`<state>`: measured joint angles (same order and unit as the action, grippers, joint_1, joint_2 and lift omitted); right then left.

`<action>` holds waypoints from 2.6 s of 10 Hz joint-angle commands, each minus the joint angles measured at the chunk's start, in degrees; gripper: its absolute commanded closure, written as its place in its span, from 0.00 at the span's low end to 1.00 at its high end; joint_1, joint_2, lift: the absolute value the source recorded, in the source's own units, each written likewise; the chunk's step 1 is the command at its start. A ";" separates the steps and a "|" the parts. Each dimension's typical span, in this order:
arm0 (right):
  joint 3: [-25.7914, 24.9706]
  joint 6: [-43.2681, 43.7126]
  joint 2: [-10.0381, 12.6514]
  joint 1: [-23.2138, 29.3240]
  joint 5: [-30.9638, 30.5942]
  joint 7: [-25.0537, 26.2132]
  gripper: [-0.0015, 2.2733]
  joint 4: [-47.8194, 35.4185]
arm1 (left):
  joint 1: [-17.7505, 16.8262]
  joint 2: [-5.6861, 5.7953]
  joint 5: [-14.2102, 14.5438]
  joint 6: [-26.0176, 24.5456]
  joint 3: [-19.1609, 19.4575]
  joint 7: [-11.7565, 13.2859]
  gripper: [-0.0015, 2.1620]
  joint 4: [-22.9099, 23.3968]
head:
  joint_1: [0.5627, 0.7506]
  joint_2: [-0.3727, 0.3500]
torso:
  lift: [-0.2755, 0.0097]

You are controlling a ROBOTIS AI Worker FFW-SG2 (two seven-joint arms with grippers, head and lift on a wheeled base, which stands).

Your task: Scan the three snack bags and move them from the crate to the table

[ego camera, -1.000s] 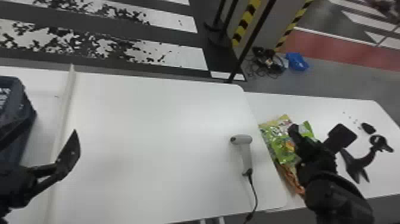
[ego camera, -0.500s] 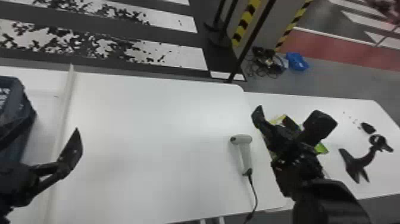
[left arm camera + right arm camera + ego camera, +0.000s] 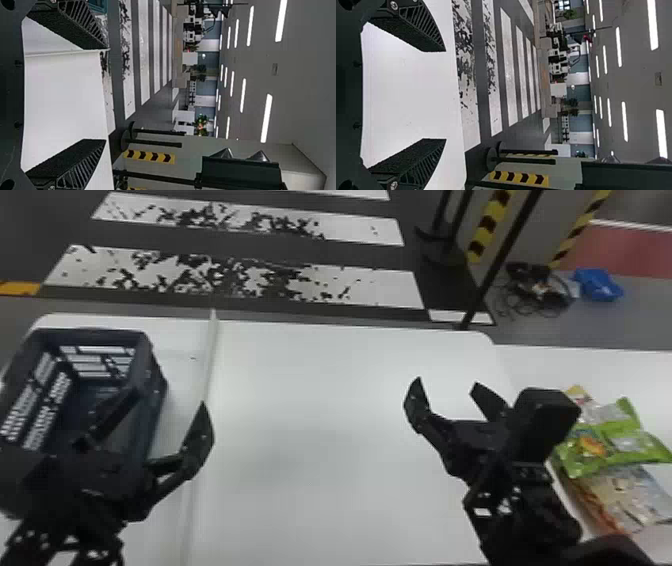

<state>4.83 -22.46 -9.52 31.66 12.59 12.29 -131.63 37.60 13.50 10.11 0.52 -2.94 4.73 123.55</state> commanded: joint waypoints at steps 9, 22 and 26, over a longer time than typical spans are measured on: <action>2.11 17.23 -0.41 15.89 -3.89 0.01 0.04 -0.64 | 10.04 -0.67 3.33 3.04 0.92 0.54 0.02 3.28 | 0.70 0.53 | 0.75; -3.07 19.69 -4.45 19.23 1.91 0.72 0.04 -1.26 | 11.62 -0.85 1.93 2.51 0.57 -1.22 0.02 5.12 | 0.70 0.38 | 0.75; -3.25 21.44 -5.07 19.85 1.91 1.07 0.04 -1.43 | 11.71 -1.20 1.22 2.68 0.39 -1.66 0.02 5.12 | 0.70 0.37 | 0.75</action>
<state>1.51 -1.41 -14.56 51.36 14.50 13.40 -133.06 49.24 12.33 11.34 3.19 -2.48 3.07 128.71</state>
